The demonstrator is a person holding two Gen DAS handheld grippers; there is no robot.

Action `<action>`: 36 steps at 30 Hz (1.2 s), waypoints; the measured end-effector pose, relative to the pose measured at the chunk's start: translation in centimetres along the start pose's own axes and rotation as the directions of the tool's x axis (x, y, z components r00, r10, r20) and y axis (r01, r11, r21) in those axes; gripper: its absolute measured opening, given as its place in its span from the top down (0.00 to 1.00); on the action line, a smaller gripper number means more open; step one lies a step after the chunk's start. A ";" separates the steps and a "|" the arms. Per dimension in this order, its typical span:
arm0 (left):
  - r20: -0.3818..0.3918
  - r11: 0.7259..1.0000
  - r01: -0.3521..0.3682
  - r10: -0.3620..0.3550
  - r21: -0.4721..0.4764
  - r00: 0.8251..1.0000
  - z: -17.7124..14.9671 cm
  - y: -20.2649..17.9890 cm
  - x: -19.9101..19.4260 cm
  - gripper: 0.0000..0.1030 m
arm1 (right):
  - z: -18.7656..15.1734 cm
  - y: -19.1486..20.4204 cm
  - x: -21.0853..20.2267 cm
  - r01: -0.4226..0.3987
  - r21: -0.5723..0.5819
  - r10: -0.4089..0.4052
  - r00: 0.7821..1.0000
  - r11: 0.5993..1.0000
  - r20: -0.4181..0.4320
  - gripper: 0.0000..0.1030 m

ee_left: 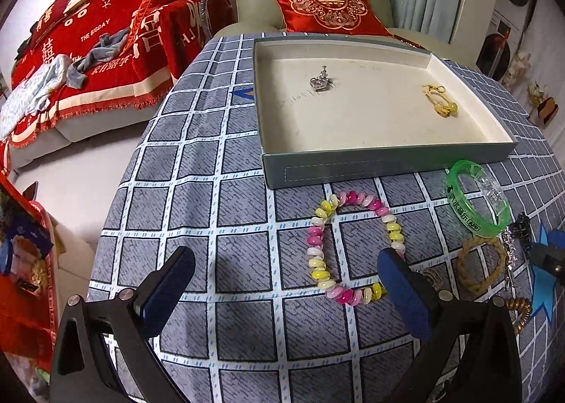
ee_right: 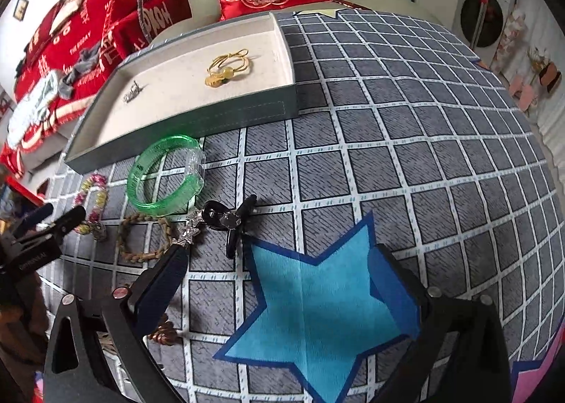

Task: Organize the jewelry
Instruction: 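Withdraw both grippers from the tray back toward the remaining jewelry, then grasp the pink-and-yellow beaded bracelet with the left gripper while the right grasps the black hair clip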

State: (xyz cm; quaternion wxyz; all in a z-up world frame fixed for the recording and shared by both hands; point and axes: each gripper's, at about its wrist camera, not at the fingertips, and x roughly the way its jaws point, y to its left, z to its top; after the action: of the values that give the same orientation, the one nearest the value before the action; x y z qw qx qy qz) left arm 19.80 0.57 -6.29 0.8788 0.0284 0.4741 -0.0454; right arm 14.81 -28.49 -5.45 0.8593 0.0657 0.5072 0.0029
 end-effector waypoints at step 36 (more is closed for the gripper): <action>0.082 0.979 0.193 -0.198 0.066 0.977 0.3 -1.7 -4.7 0.77 | 0.5 1.8 -2.4 -0.044 -0.041 0.047 0.996 0.998 0.078 0.75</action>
State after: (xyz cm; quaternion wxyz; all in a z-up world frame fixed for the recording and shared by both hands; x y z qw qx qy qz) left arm 17.27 -0.89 -2.21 0.8889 0.0050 0.4341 -0.1464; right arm 14.17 -26.90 -2.93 0.8795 0.0606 0.4711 0.0298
